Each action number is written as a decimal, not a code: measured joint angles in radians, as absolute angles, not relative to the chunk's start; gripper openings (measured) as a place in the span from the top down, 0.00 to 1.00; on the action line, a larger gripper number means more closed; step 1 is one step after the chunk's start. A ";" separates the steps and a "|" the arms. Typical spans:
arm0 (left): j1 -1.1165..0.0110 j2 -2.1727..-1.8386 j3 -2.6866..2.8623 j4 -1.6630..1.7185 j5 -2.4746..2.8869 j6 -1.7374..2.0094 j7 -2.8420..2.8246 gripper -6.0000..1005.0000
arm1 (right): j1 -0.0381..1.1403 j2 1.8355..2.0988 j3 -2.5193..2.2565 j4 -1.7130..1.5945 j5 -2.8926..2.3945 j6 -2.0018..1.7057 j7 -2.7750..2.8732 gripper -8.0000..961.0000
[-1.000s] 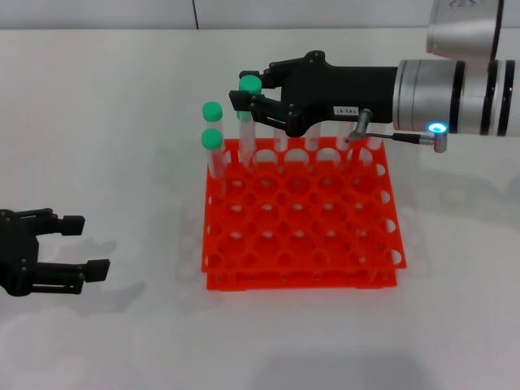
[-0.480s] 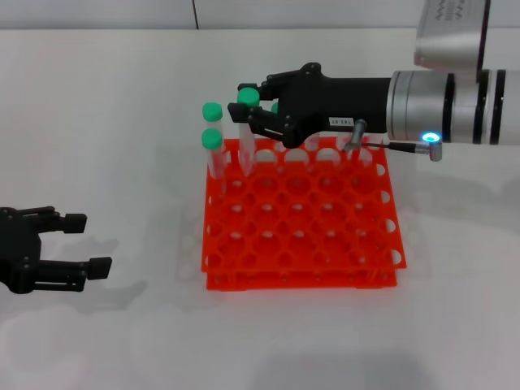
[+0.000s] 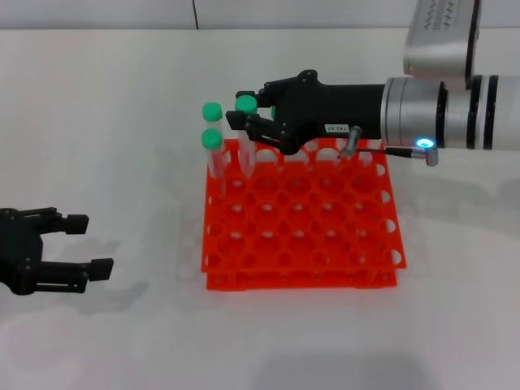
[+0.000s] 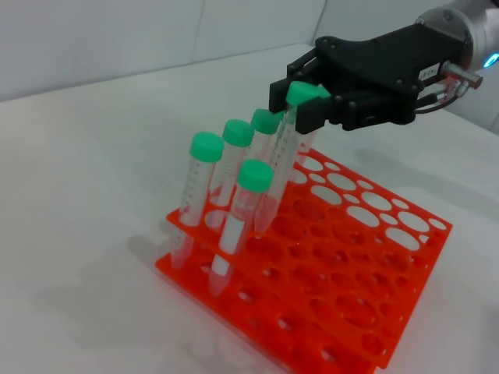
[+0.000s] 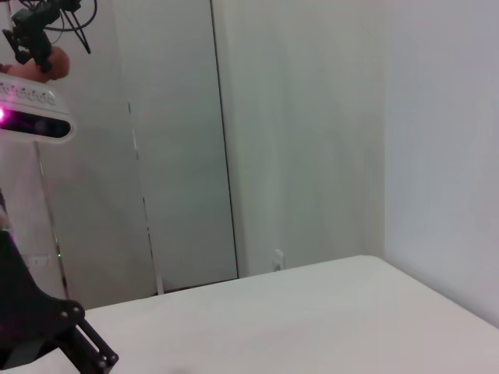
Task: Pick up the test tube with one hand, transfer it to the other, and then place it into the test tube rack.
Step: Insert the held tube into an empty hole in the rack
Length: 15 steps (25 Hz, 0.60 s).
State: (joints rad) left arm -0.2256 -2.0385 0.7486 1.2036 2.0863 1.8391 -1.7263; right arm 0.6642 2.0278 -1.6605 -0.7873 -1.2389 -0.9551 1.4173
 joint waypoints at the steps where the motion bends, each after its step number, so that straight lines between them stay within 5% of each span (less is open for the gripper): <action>1: -0.226 -2.039 0.749 1.201 2.086 1.839 -1.724 0.12 | 0.664 2.028 -1.664 -0.787 -1.239 -0.954 1.417 0.72; 15: -0.227 -2.043 0.749 1.199 2.086 1.838 -1.717 0.12 | 0.672 2.028 -1.702 -0.787 -1.239 -0.913 1.424 0.72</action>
State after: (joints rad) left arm -0.2270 -2.0434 0.7486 1.1990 2.0862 1.8378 -1.7168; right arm 0.6717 2.0278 -1.7025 -0.7866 -1.2391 -0.9131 1.4242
